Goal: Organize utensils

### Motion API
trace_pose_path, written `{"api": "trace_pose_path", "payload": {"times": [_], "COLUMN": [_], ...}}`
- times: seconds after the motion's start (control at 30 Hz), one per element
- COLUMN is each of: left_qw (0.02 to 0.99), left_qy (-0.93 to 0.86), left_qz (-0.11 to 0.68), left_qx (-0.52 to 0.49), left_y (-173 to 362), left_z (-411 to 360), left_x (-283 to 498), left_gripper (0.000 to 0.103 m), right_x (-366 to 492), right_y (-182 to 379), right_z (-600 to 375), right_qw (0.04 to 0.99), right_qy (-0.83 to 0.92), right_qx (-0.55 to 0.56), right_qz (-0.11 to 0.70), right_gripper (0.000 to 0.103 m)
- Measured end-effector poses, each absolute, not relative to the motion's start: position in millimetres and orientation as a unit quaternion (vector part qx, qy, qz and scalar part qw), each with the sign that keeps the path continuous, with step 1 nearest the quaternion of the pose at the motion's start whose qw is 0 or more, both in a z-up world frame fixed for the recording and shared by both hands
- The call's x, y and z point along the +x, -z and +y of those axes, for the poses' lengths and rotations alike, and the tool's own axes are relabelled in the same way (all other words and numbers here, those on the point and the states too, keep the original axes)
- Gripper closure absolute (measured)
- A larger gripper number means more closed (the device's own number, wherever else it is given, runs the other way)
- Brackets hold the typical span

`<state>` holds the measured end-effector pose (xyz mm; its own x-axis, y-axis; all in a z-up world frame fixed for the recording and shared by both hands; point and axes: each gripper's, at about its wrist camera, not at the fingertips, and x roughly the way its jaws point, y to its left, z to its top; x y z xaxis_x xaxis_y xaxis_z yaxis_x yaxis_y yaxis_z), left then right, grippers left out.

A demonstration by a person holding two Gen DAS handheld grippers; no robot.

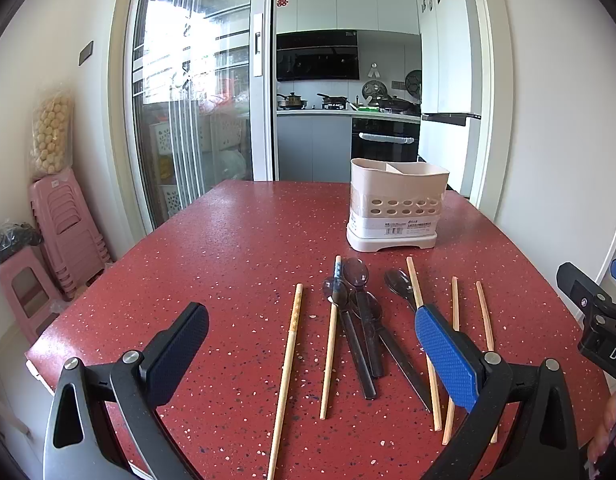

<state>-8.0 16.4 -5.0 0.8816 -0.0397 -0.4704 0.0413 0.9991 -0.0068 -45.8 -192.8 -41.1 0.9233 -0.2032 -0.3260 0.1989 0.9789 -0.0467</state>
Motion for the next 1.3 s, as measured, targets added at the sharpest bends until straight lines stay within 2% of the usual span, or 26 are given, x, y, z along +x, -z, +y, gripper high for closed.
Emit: {"api": "trace_pose_path", "payload": {"times": [1.3], "left_qw": [0.968], "left_qy": [0.022], "left_qz": [0.249], "left_qx": [0.004], "left_y": [11.8], "left_z": [15.3], "left_x": [-6.0], "left_gripper": [0.000], "right_x": [-46.0], "right_y": [41.8], "right_z": [-190.6], "right_qw": [0.980], "right_qy": [0.104], "right_qx": [-0.002], "right_qz": [0.170], "right_gripper": [0.000]}}
